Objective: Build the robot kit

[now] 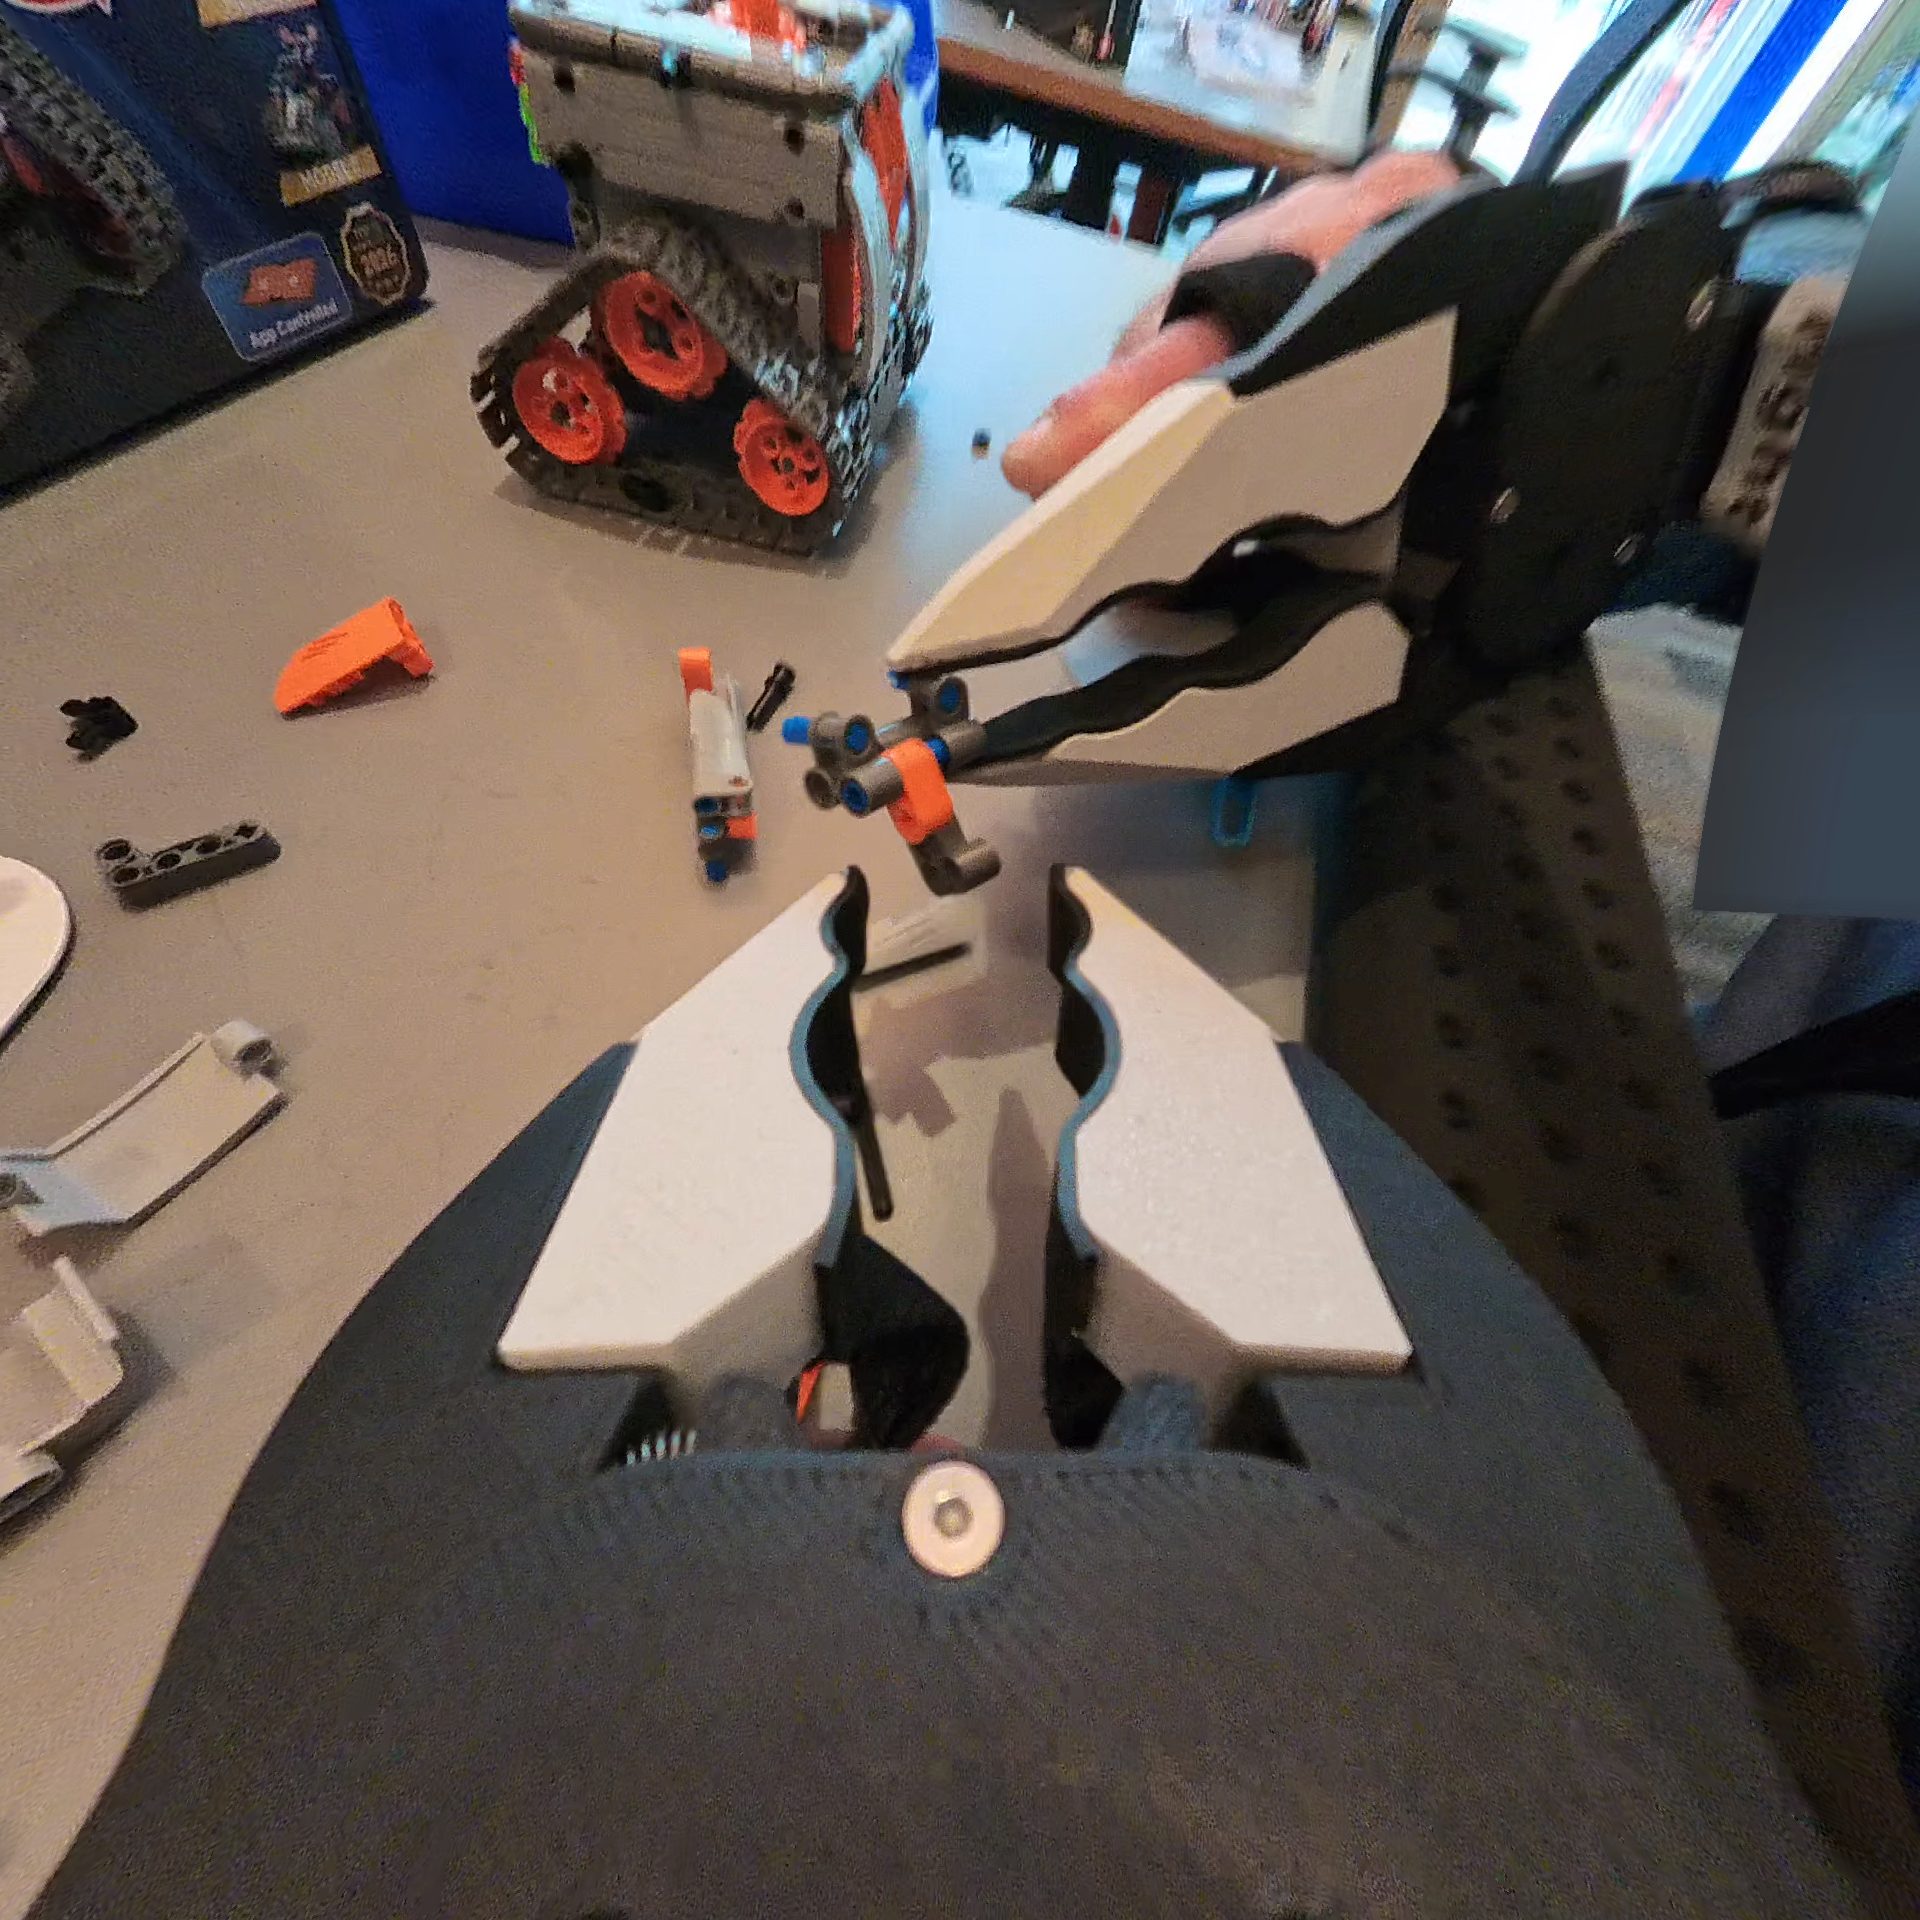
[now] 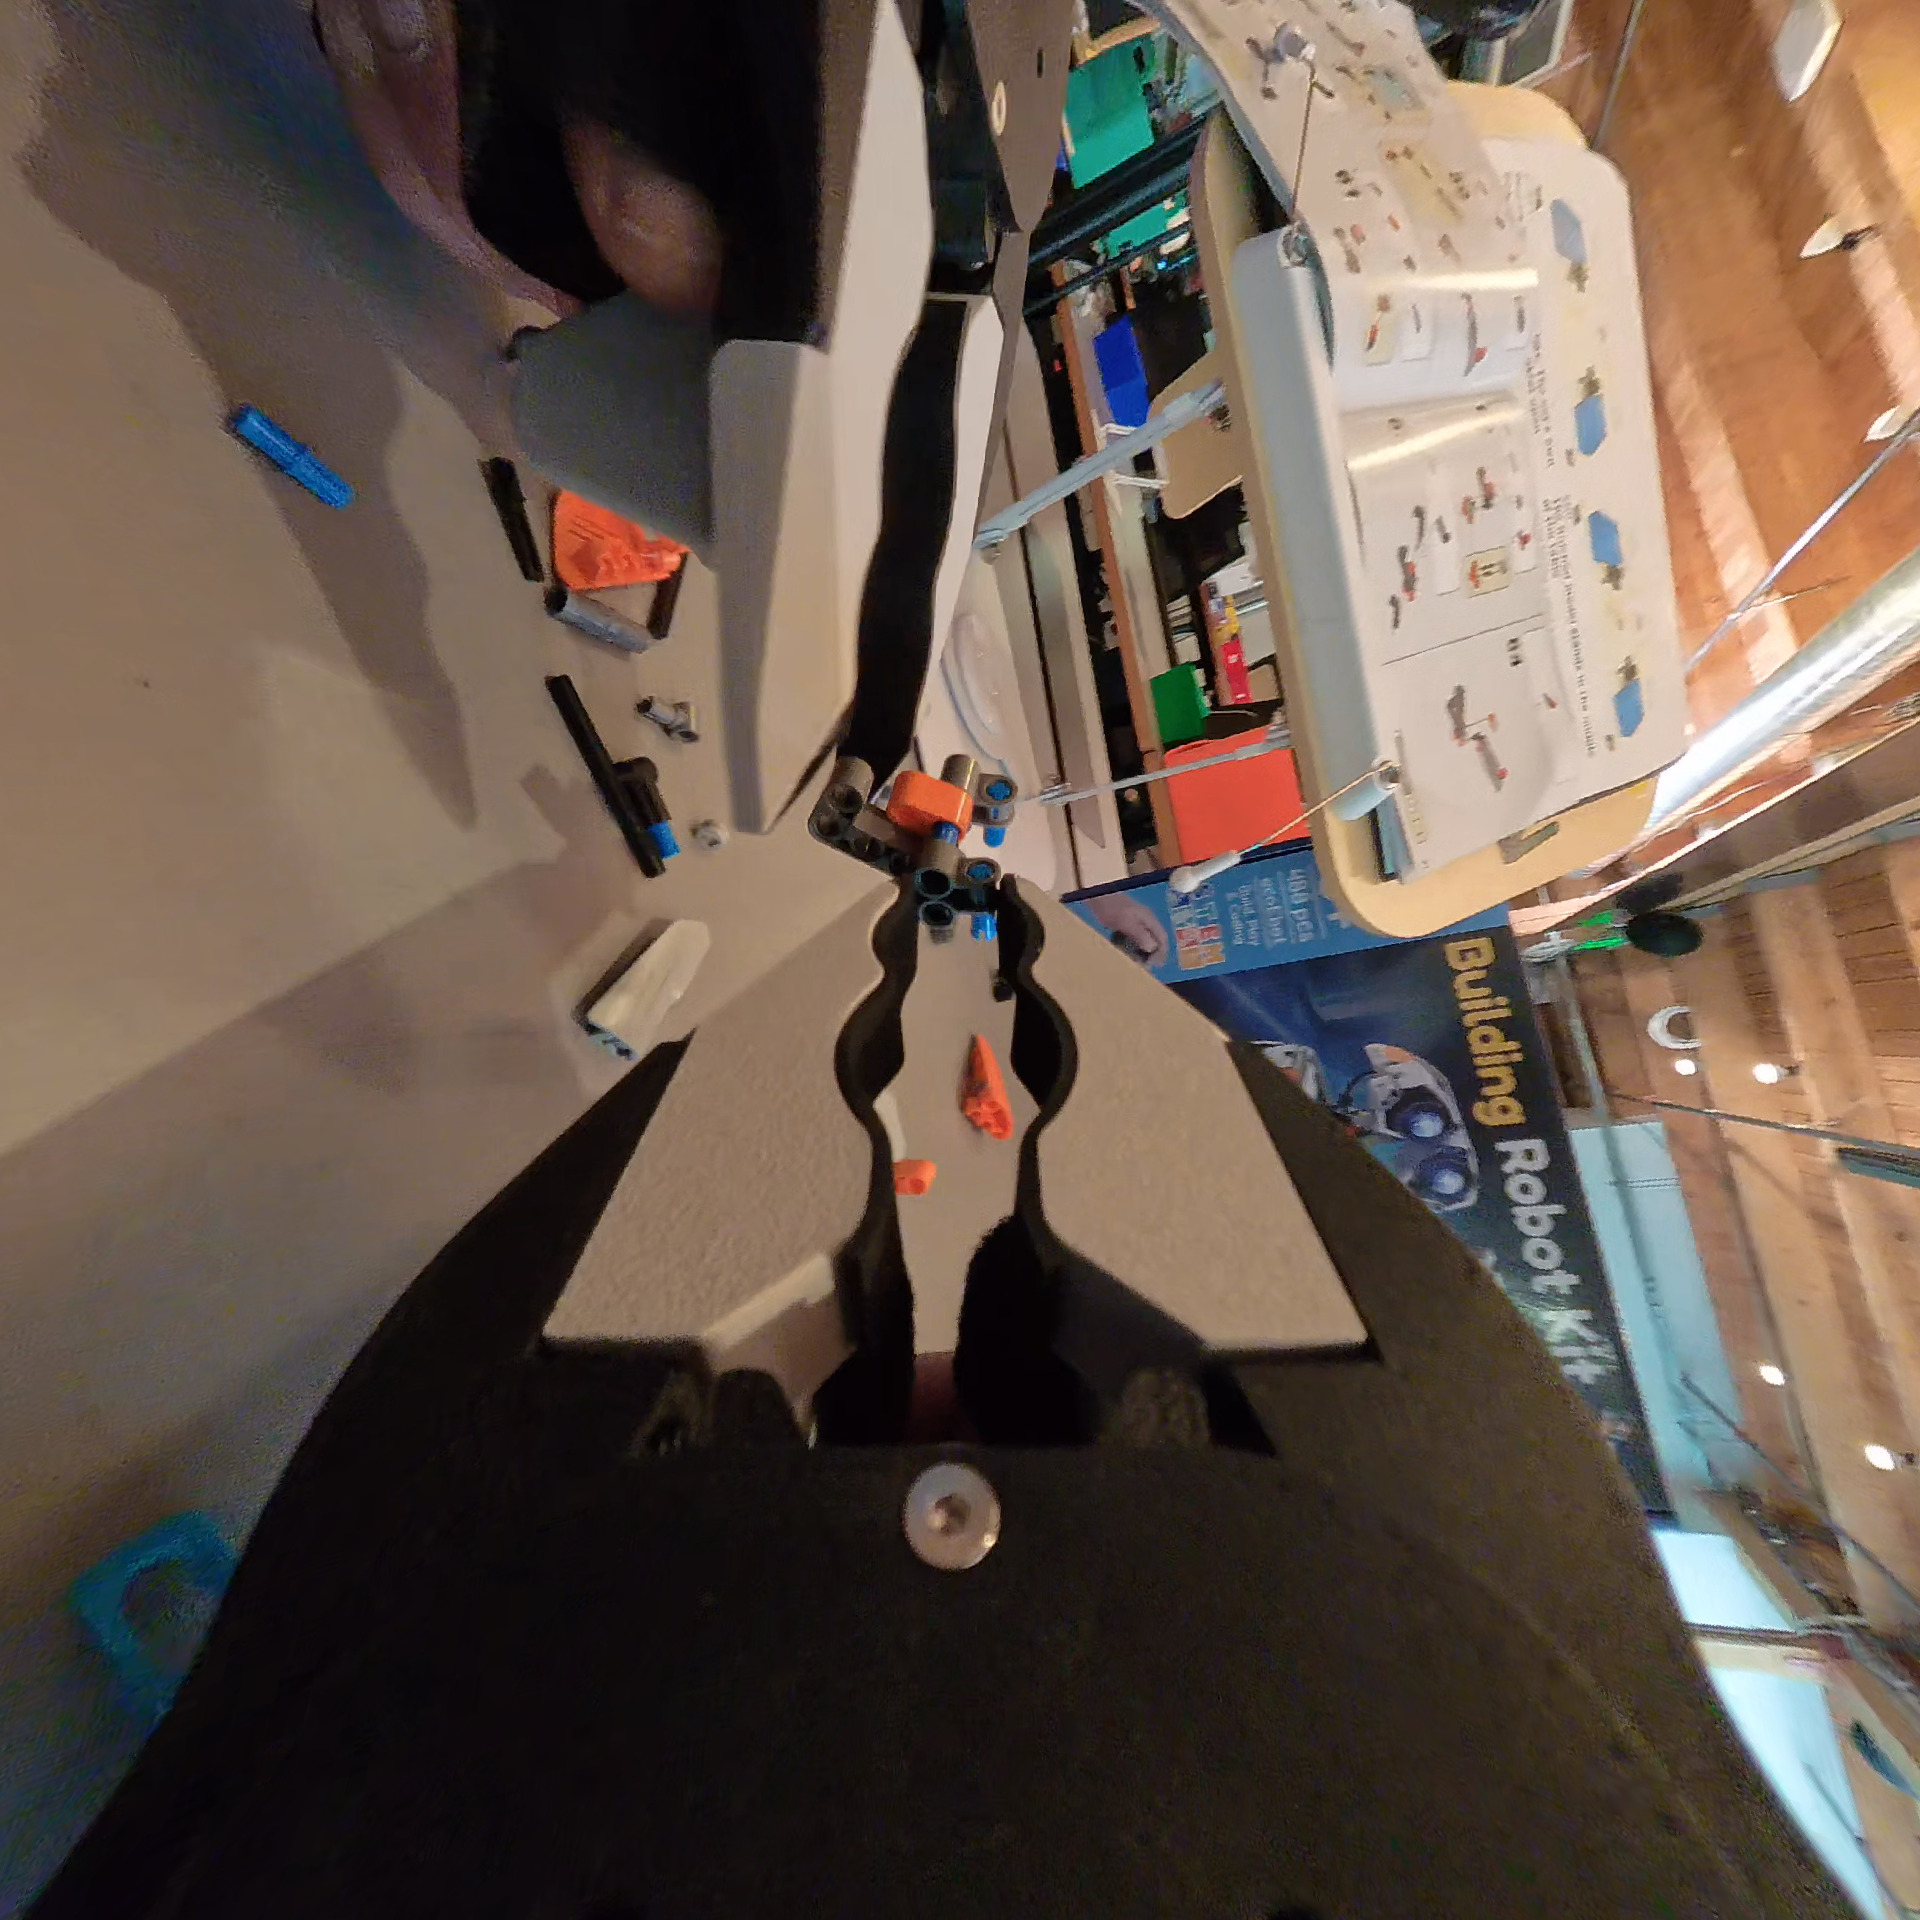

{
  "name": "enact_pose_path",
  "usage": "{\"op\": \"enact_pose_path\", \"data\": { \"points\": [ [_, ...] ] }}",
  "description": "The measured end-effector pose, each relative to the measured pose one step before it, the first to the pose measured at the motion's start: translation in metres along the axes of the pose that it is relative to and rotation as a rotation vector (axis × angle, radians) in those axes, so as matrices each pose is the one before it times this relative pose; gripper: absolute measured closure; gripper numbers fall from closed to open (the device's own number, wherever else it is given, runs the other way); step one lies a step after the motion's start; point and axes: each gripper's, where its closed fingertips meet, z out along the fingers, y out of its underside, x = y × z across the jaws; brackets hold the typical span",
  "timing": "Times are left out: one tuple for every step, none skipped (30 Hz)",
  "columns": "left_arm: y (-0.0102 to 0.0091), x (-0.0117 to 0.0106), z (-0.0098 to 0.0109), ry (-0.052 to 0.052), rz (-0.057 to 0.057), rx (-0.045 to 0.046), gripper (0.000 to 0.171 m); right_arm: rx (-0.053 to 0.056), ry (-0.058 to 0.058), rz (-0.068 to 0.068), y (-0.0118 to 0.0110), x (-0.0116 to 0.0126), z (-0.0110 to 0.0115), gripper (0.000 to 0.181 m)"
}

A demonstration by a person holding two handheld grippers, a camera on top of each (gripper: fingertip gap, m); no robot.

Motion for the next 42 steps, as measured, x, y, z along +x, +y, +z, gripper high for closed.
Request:
{"op": "enact_pose_path", "data": {
  "points": [
    [-0.00473,0.00141,-0.00050,0.0173,-0.0220,0.02398,0.142,0.0053,0.0130,-0.0099,-0.00149,0.00200,-0.00089,0.168],
    [-0.00112,0.00077,0.00143,0.0079,-0.0115,0.00358,0.143,0.0131,0.0075,0.0025,-0.00297,0.00127,-0.00112,0.168],
    [0.00048,0.00125,0.00186,0.0048,0.0050,-0.00177,0.146,0.0132,0.0120,-0.0054,-0.00354,0.00189,-0.00117,0.168],
    [-0.00236,0.00139,0.00053,-0.0006,0.0126,0.01625,0.152,0.0052,0.0108,-0.0133,-0.00253,0.00127,-0.00072,0.169],
    [-0.00337,0.00161,-0.00013,0.0037,0.0002,0.01948,0.154,0.0016,0.0105,-0.0087,-0.00118,0.00097,-0.00030,0.168],
    [-0.00190,0.00106,0.00006,0.0085,-0.0108,0.01400,0.155,0.0082,0.0090,0.0031,-0.00134,0.00179,-0.00099,0.169],
    [-0.00157,0.00064,-0.00012,0.0120,-0.0143,0.01512,0.155,0.0029,0.0014,0.0057,-0.00008,0.00138,-0.00083,0.169],
    [-0.00172,0.00019,-0.00045,0.0059,-0.0030,0.01088,0.155,0.0039,0.0049,0.0046,-0.00023,0.00125,-0.00036,0.169],
    [-0.00116,0.00000,-0.00006,-0.0078,0.0197,0.00520,0.155,0.0028,0.0026,0.0163,-0.00046,0.00140,-0.00034,0.169],
    [-0.00122,0.00011,0.00011,-0.0109,0.0231,0.00322,0.156,0.0051,0.0022,0.0134,-0.00088,0.00167,-0.00062,0.169],
    [-0.00121,-0.00026,0.00014,-0.0127,0.0195,0.00365,0.156,0.0037,0.0035,0.0064,-0.00039,0.00144,-0.00037,0.169],
    [-0.00077,-0.00037,0.00015,-0.0121,0.0167,0.00071,0.156,0.0032,-0.0033,0.0266,0.00023,0.00092,-0.00023,0.168],
    [-0.00047,-0.00063,0.00014,-0.0161,0.0223,0.00012,0.156,0.0063,-0.0095,0.0437,-0.00020,0.00085,-0.00018,0.168],
    [-0.00018,-0.00041,0.00043,-0.0202,0.0308,-0.00226,0.156,0.0060,-0.0106,0.0396,-0.00043,0.00096,-0.00032,0.168],
    [-0.00091,-0.00060,0.00020,-0.0182,0.0246,0.00023,0.157,0.0055,-0.0022,0.0246,-0.00086,0.00111,-0.00027,0.168],
    [-0.00132,-0.00065,-0.00007,-0.0174,0.0239,0.00444,0.157,0.0070,0.0002,0.0328,-0.00079,0.00147,-0.00020,0.168],
    [-0.00059,-0.00056,0.00011,-0.0136,0.0188,-0.00024,0.157,0.0074,-0.0141,0.0553,-0.00043,0.00094,-0.00007,0.168],
    [-0.00033,-0.00078,0.00020,-0.0132,0.0167,-0.00041,0.157,0.0054,-0.0158,0.0460,0.00010,0.00074,0.00003,0.168],
    [-0.00049,-0.00092,0.00013,-0.0142,0.0210,0.00052,0.157,0.0050,-0.0076,0.0281,0.00014,0.00071,0.00012,0.168],
    [-0.00021,-0.00058,0.00031,-0.0124,0.0216,-0.00200,0.157,0.0031,-0.0033,0.0186,-0.00028,0.00048,-0.00017,0.168],
    [0.00037,-0.00016,0.00030,-0.0116,0.0253,-0.00367,0.157,0.0021,-0.0031,0.0113,-0.00052,0.00001,-0.00025,0.168],
    [0.00036,0.00000,0.00030,-0.0144,0.0318,-0.00390,0.157,0.0052,-0.0116,0.0324,-0.00087,-0.00031,-0.00026,0.168],
    [-0.00027,-0.00082,0.00009,-0.0206,0.0345,-0.00262,0.157,0.0082,-0.0198,0.0571,-0.00063,0.00019,-0.00015,0.168],
    [-0.00060,-0.00137,0.00005,-0.0226,0.0337,-0.00260,0.157,0.0081,-0.0214,0.0580,-0.00023,0.00091,-0.00003,0.168],
    [-0.00118,-0.00135,0.00012,-0.0208,0.0297,0.00109,0.157,0.0078,-0.0108,0.0332,-0.00079,0.00124,-0.00036,0.168],
    [-0.00092,-0.00080,0.00023,-0.0139,0.0226,-0.00001,0.157,0.0073,-0.0029,0.0233,-0.00125,0.00075,-0.00033,0.168],
    [-0.00003,-0.00092,0.00024,-0.0161,0.0262,-0.00315,0.157,0.0043,-0.0030,0.0200,-0.00083,0.00030,-0.00007,0.168],
    [0.00062,-0.00079,0.00043,-0.0162,0.0267,-0.00597,0.158,-0.0004,-0.0038,0.0086,0.00034,0.00011,0.00007,0.168],
    [0.00007,-0.00004,0.00017,-0.0097,0.0185,-0.00145,0.157,0.0026,-0.0043,0.0058,0.00018,-0.00009,-0.00021,0.168],
    [-0.00090,-0.00047,-0.00021,-0.0079,0.0111,0.00404,0.157,0.0060,-0.0053,0.0171,-0.00053,0.00022,-0.00049,0.168],
    [-0.00070,-0.00086,-0.00016,-0.0088,0.0095,0.00152,0.157,0.0041,-0.0086,0.0259,-0.00049,0.00056,-0.00032,0.168],
    [-0.00017,-0.00049,0.00022,-0.0051,0.0083,0.00062,0.157,0.0034,-0.0086,0.0193,-0.00005,0.00044,0.00000,0.168],
    [0.00052,0.00031,0.00032,0.0013,0.0051,-0.00235,0.156,0.0023,-0.0095,0.0128,0.00045,0.00010,0.00012,0.169],
    [0.00019,0.00046,-0.00038,0.0045,0.0033,0.00024,0.156,0.0052,-0.0153,0.0203,0.00061,-0.00020,-0.00017,0.168],
    [-0.00081,0.00003,-0.00110,0.0040,0.0012,0.00583,0.155,0.0099,-0.0259,0.0369,0.00006,-0.00014,-0.00034,0.168],
    [-0.00028,0.00018,-0.00162,0.0083,-0.0014,0.00419,0.155,0.0053,-0.0258,0.0517,0.00076,0.00137,-0.00046,0.168],
    [0.00071,-0.00112,-0.00200,0.0054,-0.0064,0.00069,0.151,0.0098,-0.0125,0.0482,-0.00002,0.00377,-0.00115,0.168],
    [0.00127,-0.00247,-0.00237,0.0047,-0.0200,-0.00080,0.149,0.0113,-0.0155,0.0347,-0.00062,0.00301,-0.00172,0.168],
    [0.00009,-0.00226,-0.00308,0.0134,-0.0360,0.00686,0.147,0.0074,-0.0183,0.0281,0.00012,0.00179,-0.00147,0.168],
    [-0.00004,-0.00401,-0.00290,0.0068,-0.0431,0.00551,0.145,-0.0052,-0.0113,0.0217,0.00232,0.00214,-0.00072,0.168],
    [-0.00115,-0.00694,-0.00303,-0.0116,-0.0332,0.00892,0.143,-0.0036,-0.0243,0.0079,0.00197,-0.00067,-0.00057,0.168],
    [-0.00468,-0.00785,-0.00357,-0.0154,-0.0303,0.02672,0.143,0.0017,-0.0370,0.0069,0.00103,-0.00336,-0.00049,0.168]
  ]
}}
